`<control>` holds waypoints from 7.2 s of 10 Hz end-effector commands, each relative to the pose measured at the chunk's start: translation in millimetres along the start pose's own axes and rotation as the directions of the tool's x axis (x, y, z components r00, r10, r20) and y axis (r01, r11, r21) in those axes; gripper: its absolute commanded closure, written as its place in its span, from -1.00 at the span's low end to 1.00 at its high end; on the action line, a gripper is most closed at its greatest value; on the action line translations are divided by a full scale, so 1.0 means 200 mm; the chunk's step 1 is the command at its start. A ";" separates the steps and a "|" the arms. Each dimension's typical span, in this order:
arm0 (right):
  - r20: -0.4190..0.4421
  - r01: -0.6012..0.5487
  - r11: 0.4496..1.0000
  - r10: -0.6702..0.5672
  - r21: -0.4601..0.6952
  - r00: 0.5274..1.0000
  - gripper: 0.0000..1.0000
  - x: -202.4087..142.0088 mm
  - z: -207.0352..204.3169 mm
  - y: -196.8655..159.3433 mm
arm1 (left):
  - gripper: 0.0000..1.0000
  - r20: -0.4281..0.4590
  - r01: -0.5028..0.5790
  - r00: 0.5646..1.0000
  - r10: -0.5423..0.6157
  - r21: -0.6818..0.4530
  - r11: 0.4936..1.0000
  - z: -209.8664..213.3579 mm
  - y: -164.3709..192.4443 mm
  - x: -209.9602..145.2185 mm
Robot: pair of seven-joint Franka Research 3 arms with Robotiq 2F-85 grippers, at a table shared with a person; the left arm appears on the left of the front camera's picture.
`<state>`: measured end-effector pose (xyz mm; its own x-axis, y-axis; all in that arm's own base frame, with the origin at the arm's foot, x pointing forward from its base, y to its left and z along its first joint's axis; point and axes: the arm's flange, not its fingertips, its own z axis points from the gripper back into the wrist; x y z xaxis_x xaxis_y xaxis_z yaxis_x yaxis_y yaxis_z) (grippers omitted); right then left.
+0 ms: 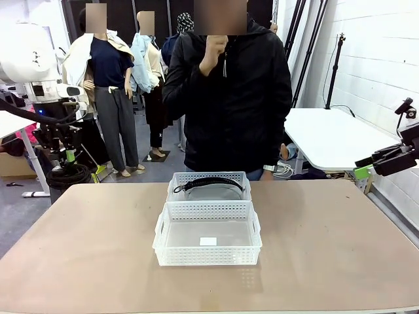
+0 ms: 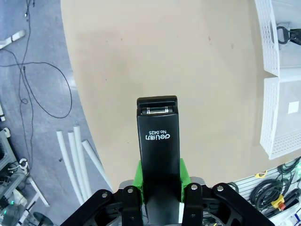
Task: Distribute items into two baskets.
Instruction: Pick up the Stapler that the person points to, then place the picked Stapler into the Organizing basket as instructed by the person.
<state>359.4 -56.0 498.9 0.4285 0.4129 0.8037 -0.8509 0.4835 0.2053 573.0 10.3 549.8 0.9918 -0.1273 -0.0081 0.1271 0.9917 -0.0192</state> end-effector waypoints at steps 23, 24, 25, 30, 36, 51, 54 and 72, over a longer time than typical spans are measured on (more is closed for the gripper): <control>0.032 -0.009 1.000 0.008 0.005 0.999 -1.00 -0.02 -0.02 0.01 | 1.00 -0.008 -0.003 1.000 0.003 -0.002 1.000 -0.02 0.01 0.01; 0.032 -0.009 1.000 0.008 0.005 0.999 -1.00 -0.02 -0.02 0.01 | 1.00 -0.029 0.088 0.996 -0.090 -0.051 0.995 -0.02 -0.07 0.02; 0.032 -0.009 1.000 0.008 0.005 0.999 -1.00 -0.02 -0.02 0.01 | 1.00 -0.038 0.167 0.984 -0.171 -0.093 0.981 -0.01 -0.13 0.01; 0.032 -0.009 1.000 0.008 0.005 0.999 -1.00 -0.02 -0.02 0.01 | 1.00 -0.008 0.432 0.899 -0.439 -0.163 0.887 0.03 -0.48 -0.12; 0.032 -0.009 1.000 0.008 0.005 0.999 -1.00 -0.02 -0.02 0.01 | 1.00 0.055 0.723 0.686 -0.726 -0.171 0.670 0.04 -1.02 -0.32; 0.032 -0.009 1.000 0.008 0.005 0.999 -1.00 -0.02 -0.02 0.01 | 1.00 0.056 0.954 0.300 -0.952 -0.004 0.300 -0.51 -1.95 -0.43; 0.032 -0.009 1.000 0.008 0.005 0.999 -1.00 -0.02 -0.02 0.01 | 1.00 0.039 0.973 0.226 -0.973 0.034 0.227 -0.67 -2.01 -0.39; 0.032 -0.009 1.000 0.008 0.005 0.999 -1.00 -0.02 -0.02 0.01 | -0.87 -0.067 0.989 0.144 -0.987 -0.013 0.145 -1.03 -2.10 -0.25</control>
<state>359.1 -57.1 498.8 0.4300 0.4126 0.8030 -0.8494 0.4864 0.2049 464.2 -403.4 344.7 0.0254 -0.9996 -0.0125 0.9992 0.0258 -0.0312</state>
